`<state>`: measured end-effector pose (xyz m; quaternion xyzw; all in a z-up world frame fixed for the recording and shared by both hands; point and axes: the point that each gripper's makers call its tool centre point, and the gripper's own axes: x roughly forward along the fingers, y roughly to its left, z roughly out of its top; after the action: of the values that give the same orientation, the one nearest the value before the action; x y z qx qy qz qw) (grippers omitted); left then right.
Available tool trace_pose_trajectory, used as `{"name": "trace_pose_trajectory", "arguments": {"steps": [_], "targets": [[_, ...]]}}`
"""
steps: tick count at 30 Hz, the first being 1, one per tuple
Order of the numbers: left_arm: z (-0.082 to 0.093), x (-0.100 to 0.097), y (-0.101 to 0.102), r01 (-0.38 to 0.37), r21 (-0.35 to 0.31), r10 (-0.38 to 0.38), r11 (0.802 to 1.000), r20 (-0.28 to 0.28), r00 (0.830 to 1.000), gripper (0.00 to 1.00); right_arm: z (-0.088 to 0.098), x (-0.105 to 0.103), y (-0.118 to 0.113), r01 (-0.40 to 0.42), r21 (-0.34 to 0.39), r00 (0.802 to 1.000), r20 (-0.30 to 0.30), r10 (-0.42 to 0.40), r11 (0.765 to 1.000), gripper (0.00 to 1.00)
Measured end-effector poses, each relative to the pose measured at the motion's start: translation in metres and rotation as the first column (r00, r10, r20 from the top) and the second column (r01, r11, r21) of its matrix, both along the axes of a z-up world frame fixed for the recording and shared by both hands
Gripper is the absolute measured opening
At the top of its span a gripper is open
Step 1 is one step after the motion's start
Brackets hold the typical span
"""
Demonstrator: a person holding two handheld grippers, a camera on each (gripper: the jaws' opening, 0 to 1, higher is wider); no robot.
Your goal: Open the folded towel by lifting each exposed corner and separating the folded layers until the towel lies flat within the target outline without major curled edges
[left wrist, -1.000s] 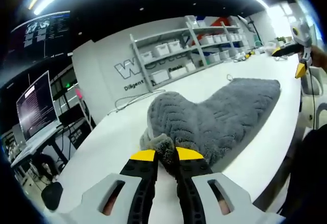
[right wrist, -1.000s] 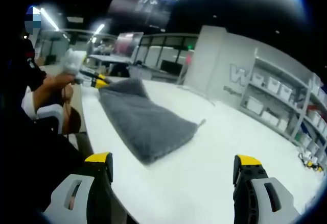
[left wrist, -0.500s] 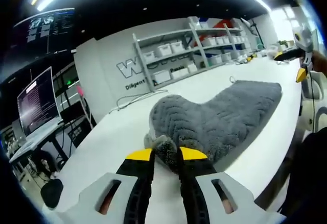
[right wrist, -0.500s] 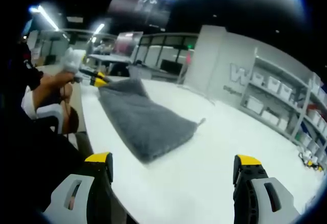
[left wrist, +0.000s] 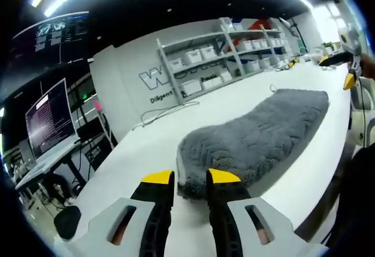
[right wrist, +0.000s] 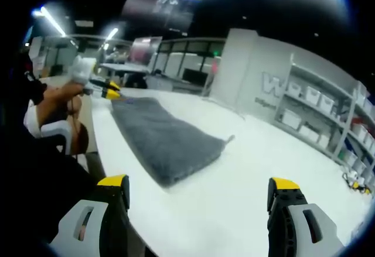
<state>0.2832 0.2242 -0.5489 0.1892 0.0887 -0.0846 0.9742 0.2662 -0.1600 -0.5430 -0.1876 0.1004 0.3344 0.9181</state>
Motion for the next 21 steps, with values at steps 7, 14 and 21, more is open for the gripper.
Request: {"name": "trace_pose_trajectory", "arguments": {"steps": [7, 14, 21], "targets": [[-0.006, -0.001, 0.004, -0.015, -0.009, 0.015, 1.000, -0.032, 0.999, 0.18, -0.001, 0.001, -0.001, 0.002, 0.005, 1.000, -0.003, -0.002, 1.000, 0.99], [-0.010, -0.002, 0.011, -0.034, -0.017, 0.033, 0.999, -0.052, 0.998, 0.15, -0.001, 0.004, -0.004, 0.004, 0.012, 1.000, -0.003, -0.004, 1.000, 0.99], [-0.017, -0.002, 0.013, -0.041, -0.012, 0.040, 0.999, -0.083, 0.996, 0.11, -0.001, 0.005, -0.004, 0.001, 0.024, 1.000, -0.004, -0.001, 1.000, 0.96]]}}
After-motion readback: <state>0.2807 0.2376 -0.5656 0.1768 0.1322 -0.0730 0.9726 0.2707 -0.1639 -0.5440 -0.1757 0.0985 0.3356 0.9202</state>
